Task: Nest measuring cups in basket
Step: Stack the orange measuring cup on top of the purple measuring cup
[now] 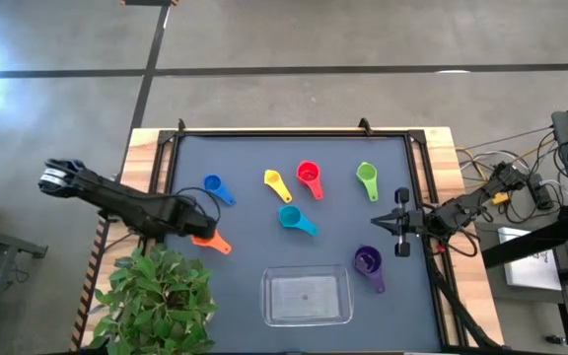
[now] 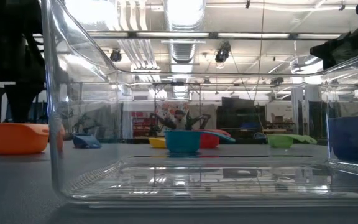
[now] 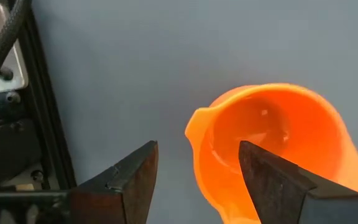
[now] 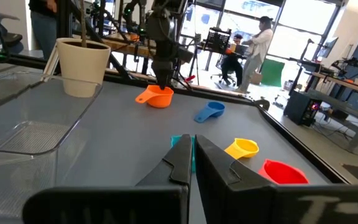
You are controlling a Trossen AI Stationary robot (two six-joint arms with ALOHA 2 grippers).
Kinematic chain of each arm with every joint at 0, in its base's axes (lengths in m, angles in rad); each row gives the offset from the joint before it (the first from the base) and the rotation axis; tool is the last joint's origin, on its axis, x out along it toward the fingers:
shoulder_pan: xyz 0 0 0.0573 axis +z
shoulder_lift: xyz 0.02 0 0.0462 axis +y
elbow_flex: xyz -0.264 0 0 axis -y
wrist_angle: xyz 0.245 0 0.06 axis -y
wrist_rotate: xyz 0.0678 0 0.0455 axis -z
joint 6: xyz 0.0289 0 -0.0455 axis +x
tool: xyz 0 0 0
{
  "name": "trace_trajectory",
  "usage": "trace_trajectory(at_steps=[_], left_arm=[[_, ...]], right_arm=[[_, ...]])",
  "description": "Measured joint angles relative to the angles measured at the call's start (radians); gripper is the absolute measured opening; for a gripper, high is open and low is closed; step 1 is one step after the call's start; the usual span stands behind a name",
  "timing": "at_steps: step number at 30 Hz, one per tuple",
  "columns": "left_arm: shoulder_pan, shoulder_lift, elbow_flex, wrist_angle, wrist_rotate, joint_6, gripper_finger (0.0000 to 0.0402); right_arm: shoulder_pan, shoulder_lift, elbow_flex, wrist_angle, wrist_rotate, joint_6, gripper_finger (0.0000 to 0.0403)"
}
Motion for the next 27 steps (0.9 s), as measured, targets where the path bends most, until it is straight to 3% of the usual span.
trace_trajectory(at_steps=[7, 15, 21, 27], left_arm=[[0.004, 0.059, -0.033, 0.096, 0.007, 0.039, 0.0159], [0.006, 0.110, -0.015, 0.148, -0.025, 0.201, 0.0016], [0.012, 0.105, 0.095, 0.126, -0.176, 0.336, 0.0003], [0.020, 0.092, 0.287, 0.098, -0.325, 0.506, 0.0001]], right_arm=[[0.000, 0.000, 0.000, 0.000, 0.000, 0.000, 0.0009], [0.000, 0.000, 0.000, 0.000, 0.000, 0.000, 0.0009], [0.000, 0.000, 0.000, 0.000, 0.000, 0.000, 0.0009], [0.000, 0.000, 0.000, -0.001, 0.000, 0.000, 0.0009]])
